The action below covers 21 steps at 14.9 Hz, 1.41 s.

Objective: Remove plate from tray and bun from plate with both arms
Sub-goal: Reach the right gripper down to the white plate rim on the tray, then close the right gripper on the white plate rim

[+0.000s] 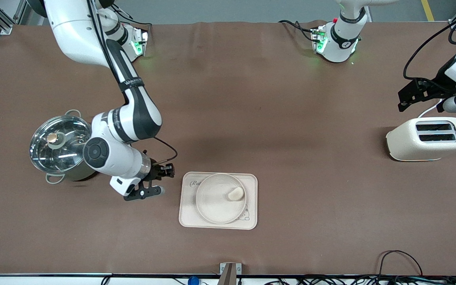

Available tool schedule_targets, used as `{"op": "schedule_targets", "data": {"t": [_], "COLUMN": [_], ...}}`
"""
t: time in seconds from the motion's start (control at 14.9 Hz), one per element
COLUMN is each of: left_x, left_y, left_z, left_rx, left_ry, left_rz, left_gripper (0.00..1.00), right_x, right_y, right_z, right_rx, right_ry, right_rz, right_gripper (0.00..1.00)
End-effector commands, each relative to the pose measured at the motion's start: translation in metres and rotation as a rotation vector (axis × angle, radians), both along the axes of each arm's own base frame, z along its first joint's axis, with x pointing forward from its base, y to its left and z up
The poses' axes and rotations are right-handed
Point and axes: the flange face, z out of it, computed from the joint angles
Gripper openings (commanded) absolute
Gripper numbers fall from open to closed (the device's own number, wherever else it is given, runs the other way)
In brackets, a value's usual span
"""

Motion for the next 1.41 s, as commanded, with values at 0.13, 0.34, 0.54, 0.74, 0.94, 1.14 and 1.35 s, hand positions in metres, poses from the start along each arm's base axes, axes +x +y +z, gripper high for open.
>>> {"op": "schedule_targets", "data": {"t": [0.13,0.34,0.54,0.74,0.94,1.14,1.35], "left_x": [0.001,0.001,0.001,0.001,0.001,0.001,0.001], "left_y": [0.001,0.001,0.001,0.001,0.001,0.001,0.002], "left_z": [0.004,0.004,0.004,0.004,0.003,0.003,0.003], "left_rx": [-0.003,-0.003,-0.003,-0.003,-0.003,-0.003,-0.003], "left_ry": [0.002,0.003,0.003,0.003,0.005,0.005,0.005], "left_rz": [-0.006,-0.006,-0.006,-0.008,-0.008,-0.008,-0.006], "left_gripper": [1.00,1.00,1.00,1.00,1.00,1.00,1.00], "right_x": [0.023,0.035,0.043,0.043,0.049,0.048,0.047], "right_y": [0.031,0.042,0.061,0.069,0.068,0.068,0.067], "right_z": [-0.035,-0.050,-0.068,-0.098,-0.108,-0.111,-0.115], "right_rx": [0.140,0.167,0.192,0.209,0.211,0.209,0.203], "right_ry": [-0.003,0.003,-0.014,-0.051,-0.070,-0.067,-0.063], "right_rz": [-0.109,-0.161,-0.213,-0.231,-0.237,-0.236,-0.232], "right_gripper": [0.47,0.47,0.46,0.45,0.44,0.42,0.33]}}
